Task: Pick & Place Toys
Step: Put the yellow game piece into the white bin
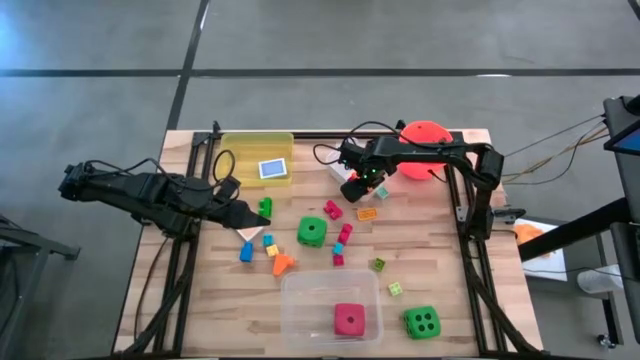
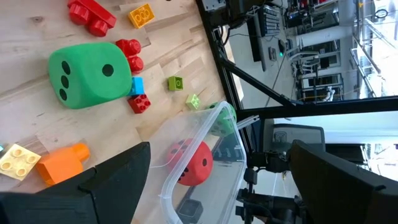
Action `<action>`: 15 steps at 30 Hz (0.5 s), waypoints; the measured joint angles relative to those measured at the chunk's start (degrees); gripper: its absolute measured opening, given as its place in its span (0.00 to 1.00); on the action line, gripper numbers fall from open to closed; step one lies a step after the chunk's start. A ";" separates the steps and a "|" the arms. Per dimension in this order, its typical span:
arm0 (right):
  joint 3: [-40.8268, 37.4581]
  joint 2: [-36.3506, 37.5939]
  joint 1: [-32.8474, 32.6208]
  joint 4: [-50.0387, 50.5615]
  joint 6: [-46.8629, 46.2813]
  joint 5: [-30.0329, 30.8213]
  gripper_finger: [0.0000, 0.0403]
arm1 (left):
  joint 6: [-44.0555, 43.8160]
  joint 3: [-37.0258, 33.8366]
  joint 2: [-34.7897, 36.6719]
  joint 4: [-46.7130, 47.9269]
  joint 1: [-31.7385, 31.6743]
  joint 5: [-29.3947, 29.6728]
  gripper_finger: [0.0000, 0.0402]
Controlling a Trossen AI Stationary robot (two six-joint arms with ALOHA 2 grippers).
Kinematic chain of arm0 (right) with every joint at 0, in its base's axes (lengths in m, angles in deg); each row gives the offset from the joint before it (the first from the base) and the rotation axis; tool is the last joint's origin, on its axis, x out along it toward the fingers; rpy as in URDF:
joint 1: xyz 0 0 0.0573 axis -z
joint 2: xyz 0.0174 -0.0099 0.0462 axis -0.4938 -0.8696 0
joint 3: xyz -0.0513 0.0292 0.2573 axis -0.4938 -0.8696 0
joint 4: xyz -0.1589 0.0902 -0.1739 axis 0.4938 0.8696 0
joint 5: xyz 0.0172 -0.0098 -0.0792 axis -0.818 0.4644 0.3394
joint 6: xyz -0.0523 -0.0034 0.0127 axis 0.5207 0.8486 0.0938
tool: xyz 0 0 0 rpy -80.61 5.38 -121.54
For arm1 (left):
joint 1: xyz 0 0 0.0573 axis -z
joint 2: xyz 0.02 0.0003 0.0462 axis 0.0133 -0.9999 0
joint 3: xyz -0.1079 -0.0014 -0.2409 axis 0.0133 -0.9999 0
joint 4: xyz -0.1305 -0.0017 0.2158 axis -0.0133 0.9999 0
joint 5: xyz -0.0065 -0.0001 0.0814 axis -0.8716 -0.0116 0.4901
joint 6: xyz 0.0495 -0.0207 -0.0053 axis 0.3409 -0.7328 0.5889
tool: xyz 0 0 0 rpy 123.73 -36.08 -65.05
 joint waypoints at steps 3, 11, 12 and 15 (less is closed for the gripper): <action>0.00 0.00 0.00 -0.01 0.28 -0.01 0.32 | 0.00 0.00 0.00 0.00 0.00 0.01 0.92; 0.00 0.00 -0.01 -0.12 0.34 -0.90 0.32 | 0.00 0.00 0.00 0.00 -0.02 0.01 0.92; 0.00 0.00 0.00 -0.12 0.34 -0.90 0.32 | 0.00 0.00 0.00 0.00 -0.01 0.00 0.92; 0.00 0.00 -0.02 -0.09 0.34 -0.92 0.34 | 0.00 0.00 0.00 0.00 -0.02 0.00 0.92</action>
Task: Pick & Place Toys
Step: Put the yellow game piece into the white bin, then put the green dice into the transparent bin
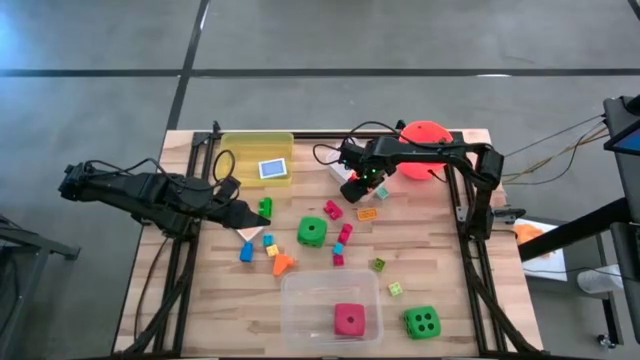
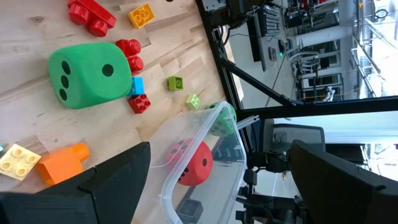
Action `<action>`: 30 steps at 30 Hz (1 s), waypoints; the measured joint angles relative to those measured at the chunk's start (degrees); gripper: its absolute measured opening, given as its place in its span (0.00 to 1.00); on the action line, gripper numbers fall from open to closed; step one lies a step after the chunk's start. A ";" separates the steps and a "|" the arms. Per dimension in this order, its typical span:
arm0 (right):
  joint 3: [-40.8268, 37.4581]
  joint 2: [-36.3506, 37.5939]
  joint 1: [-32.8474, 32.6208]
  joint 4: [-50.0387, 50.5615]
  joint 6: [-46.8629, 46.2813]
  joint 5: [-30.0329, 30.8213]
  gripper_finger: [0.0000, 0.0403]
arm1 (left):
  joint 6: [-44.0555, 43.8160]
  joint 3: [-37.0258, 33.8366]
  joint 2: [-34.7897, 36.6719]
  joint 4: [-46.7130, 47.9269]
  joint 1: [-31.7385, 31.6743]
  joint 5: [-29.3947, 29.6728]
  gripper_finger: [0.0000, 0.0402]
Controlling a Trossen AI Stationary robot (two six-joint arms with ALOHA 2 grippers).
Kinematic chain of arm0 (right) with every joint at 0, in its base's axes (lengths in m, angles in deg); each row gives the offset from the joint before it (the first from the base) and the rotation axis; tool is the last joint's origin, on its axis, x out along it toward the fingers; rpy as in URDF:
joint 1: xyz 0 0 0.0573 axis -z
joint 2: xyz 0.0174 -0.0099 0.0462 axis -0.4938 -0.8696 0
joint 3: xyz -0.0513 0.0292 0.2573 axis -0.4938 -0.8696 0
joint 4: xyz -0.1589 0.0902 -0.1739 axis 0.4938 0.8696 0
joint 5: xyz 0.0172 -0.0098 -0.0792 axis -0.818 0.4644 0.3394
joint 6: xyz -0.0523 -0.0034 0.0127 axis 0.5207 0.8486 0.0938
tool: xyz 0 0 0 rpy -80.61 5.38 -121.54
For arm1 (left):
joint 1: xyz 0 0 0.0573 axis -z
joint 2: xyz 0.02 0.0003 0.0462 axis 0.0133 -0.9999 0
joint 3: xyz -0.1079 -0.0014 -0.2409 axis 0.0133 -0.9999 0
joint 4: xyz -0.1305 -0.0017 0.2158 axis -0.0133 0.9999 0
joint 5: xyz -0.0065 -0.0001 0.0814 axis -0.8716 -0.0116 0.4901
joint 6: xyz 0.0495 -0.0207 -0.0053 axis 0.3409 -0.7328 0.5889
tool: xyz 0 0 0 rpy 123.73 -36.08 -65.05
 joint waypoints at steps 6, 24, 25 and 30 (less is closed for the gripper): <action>0.00 0.00 0.02 0.07 0.21 -0.01 0.58 | 0.00 0.00 0.00 0.00 0.00 0.00 0.92; 0.00 4.38 -0.11 0.55 1.59 -0.02 0.86 | 0.00 0.00 0.00 0.00 0.02 0.00 0.92; 0.00 5.37 -0.24 0.59 1.55 -0.03 0.86 | 0.00 0.00 0.00 0.00 0.00 0.00 0.92; 0.00 11.56 -4.11 4.76 3.66 -3.56 0.87 | 0.06 0.00 0.00 0.00 0.02 0.00 0.92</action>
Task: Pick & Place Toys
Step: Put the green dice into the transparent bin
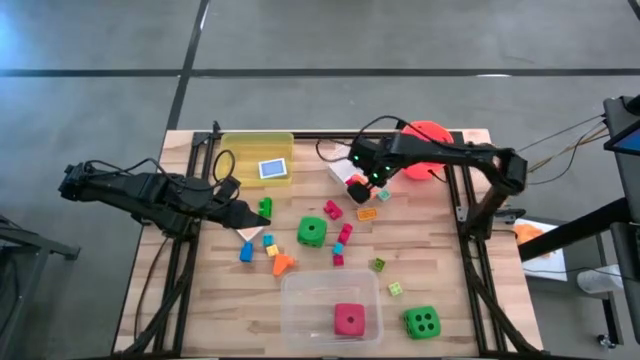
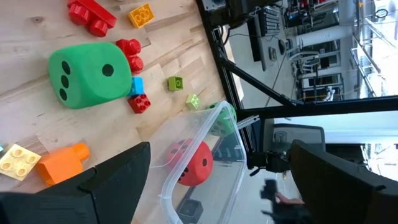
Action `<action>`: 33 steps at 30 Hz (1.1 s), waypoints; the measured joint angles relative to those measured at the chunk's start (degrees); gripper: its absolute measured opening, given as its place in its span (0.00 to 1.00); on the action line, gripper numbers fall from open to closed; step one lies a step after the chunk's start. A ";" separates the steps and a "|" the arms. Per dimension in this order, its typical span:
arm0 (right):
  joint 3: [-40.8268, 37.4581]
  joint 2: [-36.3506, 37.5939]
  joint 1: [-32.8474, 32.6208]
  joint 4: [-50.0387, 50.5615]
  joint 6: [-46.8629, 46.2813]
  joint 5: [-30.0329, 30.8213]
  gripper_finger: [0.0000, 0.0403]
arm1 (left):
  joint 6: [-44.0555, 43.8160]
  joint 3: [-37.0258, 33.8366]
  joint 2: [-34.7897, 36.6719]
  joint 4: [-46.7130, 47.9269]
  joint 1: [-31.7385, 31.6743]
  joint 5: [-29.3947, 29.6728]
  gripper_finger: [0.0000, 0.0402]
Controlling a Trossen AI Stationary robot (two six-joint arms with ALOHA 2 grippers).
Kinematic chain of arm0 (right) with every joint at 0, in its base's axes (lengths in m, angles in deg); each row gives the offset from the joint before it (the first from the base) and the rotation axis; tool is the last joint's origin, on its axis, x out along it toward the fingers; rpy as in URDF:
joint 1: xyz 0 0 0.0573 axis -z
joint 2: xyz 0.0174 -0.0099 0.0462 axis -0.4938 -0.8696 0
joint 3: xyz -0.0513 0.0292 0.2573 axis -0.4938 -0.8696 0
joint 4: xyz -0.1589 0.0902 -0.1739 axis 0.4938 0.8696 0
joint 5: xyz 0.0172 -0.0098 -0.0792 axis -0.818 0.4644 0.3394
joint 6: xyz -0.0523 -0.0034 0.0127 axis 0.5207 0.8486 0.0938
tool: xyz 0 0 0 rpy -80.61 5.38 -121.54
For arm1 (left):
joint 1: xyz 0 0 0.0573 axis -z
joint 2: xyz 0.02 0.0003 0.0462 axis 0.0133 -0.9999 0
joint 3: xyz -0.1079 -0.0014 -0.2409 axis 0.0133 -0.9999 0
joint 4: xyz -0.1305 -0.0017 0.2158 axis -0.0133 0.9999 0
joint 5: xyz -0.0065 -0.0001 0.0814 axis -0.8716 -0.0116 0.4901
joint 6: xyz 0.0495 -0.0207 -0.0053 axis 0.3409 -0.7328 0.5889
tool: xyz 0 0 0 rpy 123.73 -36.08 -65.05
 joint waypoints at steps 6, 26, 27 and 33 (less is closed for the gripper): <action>-0.02 8.61 -13.45 4.71 0.94 -1.17 0.87 | 1.64 0.00 0.00 0.13 0.00 0.00 0.92; -13.30 20.79 -49.15 -4.27 -27.54 -4.43 0.87 | 1.65 -0.02 -2.40 -0.02 -0.11 0.00 0.92; -14.08 20.77 -50.40 -6.03 -28.15 -4.78 0.87 | 1.67 -0.02 -2.54 -0.13 -0.14 0.00 0.92; -18.22 19.52 -54.42 -8.93 -32.21 -8.50 0.87 | 7.44 0.02 -3.41 -11.04 -0.20 -0.94 0.92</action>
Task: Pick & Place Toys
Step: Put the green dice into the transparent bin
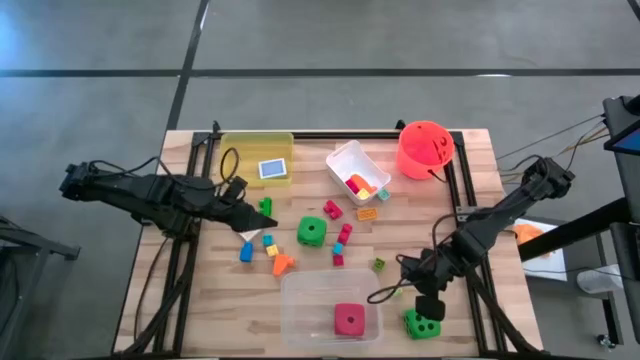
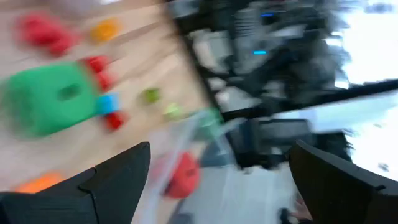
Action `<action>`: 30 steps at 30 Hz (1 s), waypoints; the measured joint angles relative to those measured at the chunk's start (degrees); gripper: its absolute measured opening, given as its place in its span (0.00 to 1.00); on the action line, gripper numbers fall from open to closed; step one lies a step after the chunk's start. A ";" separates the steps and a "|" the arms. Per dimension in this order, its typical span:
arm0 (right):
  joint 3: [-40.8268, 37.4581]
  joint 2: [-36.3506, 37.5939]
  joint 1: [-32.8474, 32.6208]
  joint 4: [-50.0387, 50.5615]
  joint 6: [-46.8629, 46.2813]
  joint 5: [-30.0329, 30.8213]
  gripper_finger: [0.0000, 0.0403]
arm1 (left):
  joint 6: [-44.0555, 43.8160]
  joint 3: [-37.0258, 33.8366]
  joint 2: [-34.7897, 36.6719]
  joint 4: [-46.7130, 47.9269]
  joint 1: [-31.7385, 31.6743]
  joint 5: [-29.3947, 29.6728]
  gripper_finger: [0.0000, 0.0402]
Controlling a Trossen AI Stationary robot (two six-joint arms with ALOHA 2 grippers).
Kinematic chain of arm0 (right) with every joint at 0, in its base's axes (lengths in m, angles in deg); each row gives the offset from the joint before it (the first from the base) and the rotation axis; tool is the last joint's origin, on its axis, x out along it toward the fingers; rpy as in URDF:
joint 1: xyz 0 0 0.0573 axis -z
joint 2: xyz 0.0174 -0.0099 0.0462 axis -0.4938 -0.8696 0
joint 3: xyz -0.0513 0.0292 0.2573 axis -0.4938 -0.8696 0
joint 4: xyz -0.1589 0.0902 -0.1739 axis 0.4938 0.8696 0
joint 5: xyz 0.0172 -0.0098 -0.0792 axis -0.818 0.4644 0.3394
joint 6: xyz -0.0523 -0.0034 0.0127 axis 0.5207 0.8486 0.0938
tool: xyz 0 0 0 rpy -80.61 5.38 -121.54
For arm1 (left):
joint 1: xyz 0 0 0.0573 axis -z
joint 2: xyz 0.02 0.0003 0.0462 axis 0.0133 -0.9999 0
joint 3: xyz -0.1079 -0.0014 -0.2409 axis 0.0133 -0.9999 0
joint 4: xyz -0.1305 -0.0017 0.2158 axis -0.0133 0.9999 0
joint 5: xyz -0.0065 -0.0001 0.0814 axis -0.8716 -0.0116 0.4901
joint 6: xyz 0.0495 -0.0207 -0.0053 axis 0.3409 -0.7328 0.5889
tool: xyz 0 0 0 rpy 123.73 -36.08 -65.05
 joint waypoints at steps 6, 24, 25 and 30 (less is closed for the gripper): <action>-2.76 0.02 -0.23 -0.70 -2.68 -0.97 0.87 | 9.33 1.91 -2.90 -8.39 -0.04 -2.53 0.92; -8.93 0.02 -0.22 -8.00 2.84 -6.37 0.87 | 30.20 15.06 -7.93 5.62 0.24 -4.26 0.92; -9.35 0.02 -0.22 -8.01 2.94 -6.42 0.87 | 30.23 15.06 -7.89 5.88 0.24 -4.26 0.92; -12.67 0.02 -0.24 -13.60 2.54 -9.21 0.87 | 29.91 15.06 -7.93 6.05 0.24 -4.26 0.92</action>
